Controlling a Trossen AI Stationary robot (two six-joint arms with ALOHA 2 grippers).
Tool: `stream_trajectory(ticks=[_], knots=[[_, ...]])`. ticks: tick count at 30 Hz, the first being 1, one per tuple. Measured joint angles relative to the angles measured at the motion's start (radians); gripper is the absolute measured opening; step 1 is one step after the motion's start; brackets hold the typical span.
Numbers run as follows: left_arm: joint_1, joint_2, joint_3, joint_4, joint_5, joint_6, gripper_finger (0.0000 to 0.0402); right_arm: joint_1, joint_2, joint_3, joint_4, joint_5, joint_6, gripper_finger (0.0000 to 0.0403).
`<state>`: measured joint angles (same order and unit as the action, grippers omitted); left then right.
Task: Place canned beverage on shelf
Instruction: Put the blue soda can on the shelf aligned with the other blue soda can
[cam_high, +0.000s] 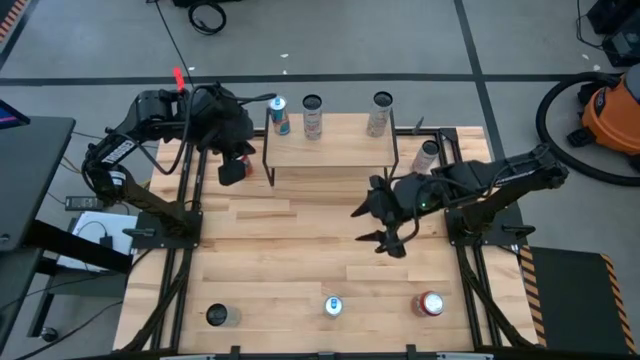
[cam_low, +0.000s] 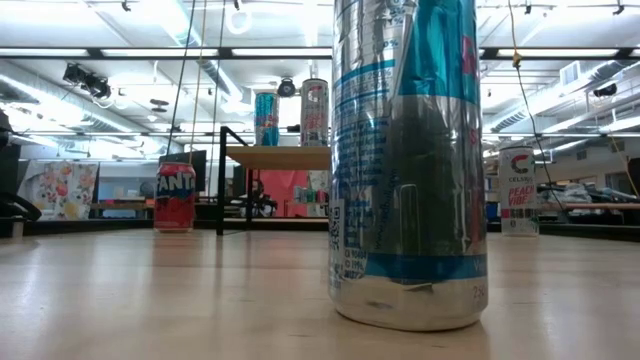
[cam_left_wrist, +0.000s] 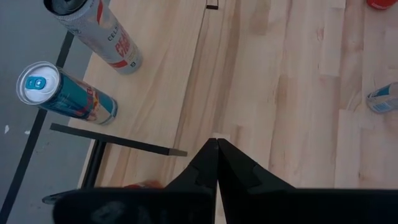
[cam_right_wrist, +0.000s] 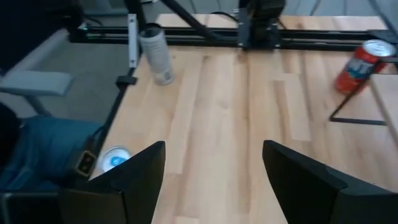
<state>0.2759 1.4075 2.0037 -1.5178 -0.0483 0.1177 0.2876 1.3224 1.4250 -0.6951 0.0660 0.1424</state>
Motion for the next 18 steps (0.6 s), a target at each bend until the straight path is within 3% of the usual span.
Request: stream_trajectory(ticks=[9,18], knots=[[-0.001,0.0,0.0,0.0,0.0,-0.003,0.0009,0.006,0.001,0.0,0.079,-0.061,0.034,0.0278],[0.0,0.0,0.0,0.002,0.0,-0.02,0.0009,0.006,0.001,0.0,0.099,-0.186,-0.099,0.0296]])
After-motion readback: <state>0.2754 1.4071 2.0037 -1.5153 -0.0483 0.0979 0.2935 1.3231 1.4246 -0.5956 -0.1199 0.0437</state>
